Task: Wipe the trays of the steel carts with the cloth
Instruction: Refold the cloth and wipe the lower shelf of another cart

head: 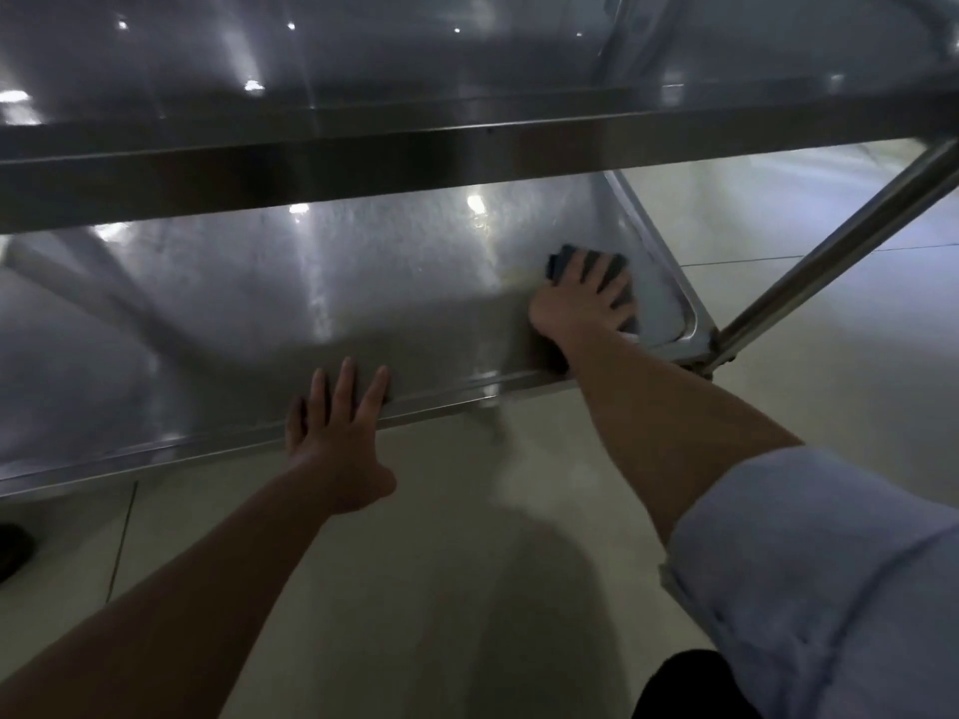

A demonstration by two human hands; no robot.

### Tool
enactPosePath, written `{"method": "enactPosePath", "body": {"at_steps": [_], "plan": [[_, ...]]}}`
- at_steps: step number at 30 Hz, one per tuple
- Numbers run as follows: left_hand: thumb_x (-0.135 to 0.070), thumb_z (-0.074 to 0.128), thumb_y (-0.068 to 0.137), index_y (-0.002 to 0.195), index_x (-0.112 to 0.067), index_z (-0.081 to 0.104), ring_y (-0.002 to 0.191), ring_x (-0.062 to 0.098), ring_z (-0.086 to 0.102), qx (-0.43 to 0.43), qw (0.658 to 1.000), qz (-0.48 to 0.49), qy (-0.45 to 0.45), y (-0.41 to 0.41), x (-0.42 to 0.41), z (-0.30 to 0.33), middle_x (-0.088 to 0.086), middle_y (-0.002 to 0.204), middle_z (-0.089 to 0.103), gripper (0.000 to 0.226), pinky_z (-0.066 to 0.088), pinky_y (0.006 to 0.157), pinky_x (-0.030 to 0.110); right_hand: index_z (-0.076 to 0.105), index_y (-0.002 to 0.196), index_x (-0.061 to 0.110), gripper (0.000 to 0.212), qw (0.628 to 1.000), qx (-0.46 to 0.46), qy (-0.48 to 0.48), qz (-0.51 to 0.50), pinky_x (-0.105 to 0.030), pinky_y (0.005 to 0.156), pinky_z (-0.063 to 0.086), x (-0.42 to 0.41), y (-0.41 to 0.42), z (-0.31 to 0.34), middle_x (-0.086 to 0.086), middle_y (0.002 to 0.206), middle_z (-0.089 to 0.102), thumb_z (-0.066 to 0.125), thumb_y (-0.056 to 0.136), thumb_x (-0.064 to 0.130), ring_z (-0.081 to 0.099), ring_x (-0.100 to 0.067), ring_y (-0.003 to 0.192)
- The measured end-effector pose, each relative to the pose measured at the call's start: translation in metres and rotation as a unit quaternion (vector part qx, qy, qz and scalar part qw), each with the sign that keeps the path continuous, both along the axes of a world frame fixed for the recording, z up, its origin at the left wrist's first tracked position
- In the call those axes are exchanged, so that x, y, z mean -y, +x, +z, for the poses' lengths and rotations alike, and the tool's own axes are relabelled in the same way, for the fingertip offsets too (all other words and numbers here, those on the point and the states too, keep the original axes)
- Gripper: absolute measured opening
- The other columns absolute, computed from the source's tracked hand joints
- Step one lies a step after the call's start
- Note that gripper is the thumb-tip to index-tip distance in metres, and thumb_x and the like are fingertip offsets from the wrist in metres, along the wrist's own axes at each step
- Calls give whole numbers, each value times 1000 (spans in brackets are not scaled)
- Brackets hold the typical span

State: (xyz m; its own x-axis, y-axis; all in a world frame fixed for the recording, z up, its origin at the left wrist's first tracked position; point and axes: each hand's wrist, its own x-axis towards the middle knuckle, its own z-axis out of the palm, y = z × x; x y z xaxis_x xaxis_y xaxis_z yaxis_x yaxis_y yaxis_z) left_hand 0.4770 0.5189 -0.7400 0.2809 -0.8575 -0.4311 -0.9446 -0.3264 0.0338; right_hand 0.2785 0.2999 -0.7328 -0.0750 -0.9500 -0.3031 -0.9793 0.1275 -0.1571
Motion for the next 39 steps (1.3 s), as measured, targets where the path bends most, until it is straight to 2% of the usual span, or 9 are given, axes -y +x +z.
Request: {"method": "enactPosePath", "body": {"at_steps": [5, 7, 10, 12, 16, 24, 28, 33, 39], "plan": [[-51, 76, 72, 152, -37, -24, 149, 29, -27, 14, 1000, -2, 5, 0, 1, 0, 2, 160, -33, 128, -3, 122, 48, 9, 158, 30, 64, 938, 37, -71, 338, -62, 119, 4, -62, 124, -4, -3, 168, -2, 37, 101, 39, -8, -33, 153], [-50, 75, 75, 151, -35, -26, 148, 30, -29, 15, 1000, -5, 14, -2, 2, 1, 3, 159, -36, 127, -4, 122, 48, 12, 159, 34, 65, 903, 42, -68, 422, -57, 121, 2, -70, 128, -8, 1, 169, 2, 39, 101, 46, -5, -27, 154], [-50, 76, 74, 150, -39, -27, 148, 28, -28, 4, 1000, -3, 4, -1, 2, 0, 1, 160, -34, 129, -4, 121, 47, 29, 155, 34, 62, 858, 75, -108, 496, -53, 118, 20, -50, 88, -5, 3, 164, 25, 47, 98, 49, 15, -22, 152], [-51, 77, 71, 150, -41, -26, 149, 27, -27, 0, 1000, -2, -7, 0, 1, 0, 0, 160, -33, 130, -4, 121, 46, 32, 153, 34, 60, 881, 75, -128, 450, -53, 114, 28, -23, 47, -3, 2, 161, 31, 47, 97, 48, 22, -20, 150], [-53, 76, 70, 148, -43, -28, 148, 26, -28, 3, 1000, 2, -19, 0, 0, -3, -2, 160, -34, 131, -4, 121, 46, 13, 159, 32, 63, 981, 6, -111, 162, -59, 120, 15, 29, -65, -8, 3, 168, 7, 29, 102, 54, 0, -21, 154], [-52, 72, 72, 152, -41, -22, 149, 27, -27, -2, 999, 35, -24, -25, -1, -7, 0, 161, -32, 123, -5, 122, 47, -6, 160, 26, 63, 999, -11, -29, -14, -67, 118, 0, 12, -89, -7, -1, 167, -15, 19, 105, 46, -18, -31, 152], [-50, 69, 75, 153, -38, -21, 148, 28, -28, -7, 999, 36, -4, -34, 0, -2, 2, 161, -32, 119, -6, 122, 49, -7, 160, 23, 64, 995, 6, -32, 94, -66, 117, 3, -45, -15, -7, -3, 167, -15, 20, 106, 44, -17, -32, 152], [-46, 68, 81, 152, -37, -25, 146, 31, -32, -25, 998, 22, 54, -33, -3, 8, 4, 159, -36, 117, -6, 122, 52, -9, 160, 26, 64, 943, 43, -4, 328, -63, 119, -2, -107, 49, -8, 0, 165, -22, 22, 107, 44, -25, -28, 150], [-39, 69, 85, 157, -35, -11, 152, 25, -17, -90, 996, 1, 22, -15, -20, 38, -1, 165, -20, 108, 1, 122, 47, -5, 159, 33, 64, 932, 52, -8, 358, -60, 120, 3, -101, 34, -10, 7, 167, -16, 24, 105, 52, -20, -21, 152]]}}
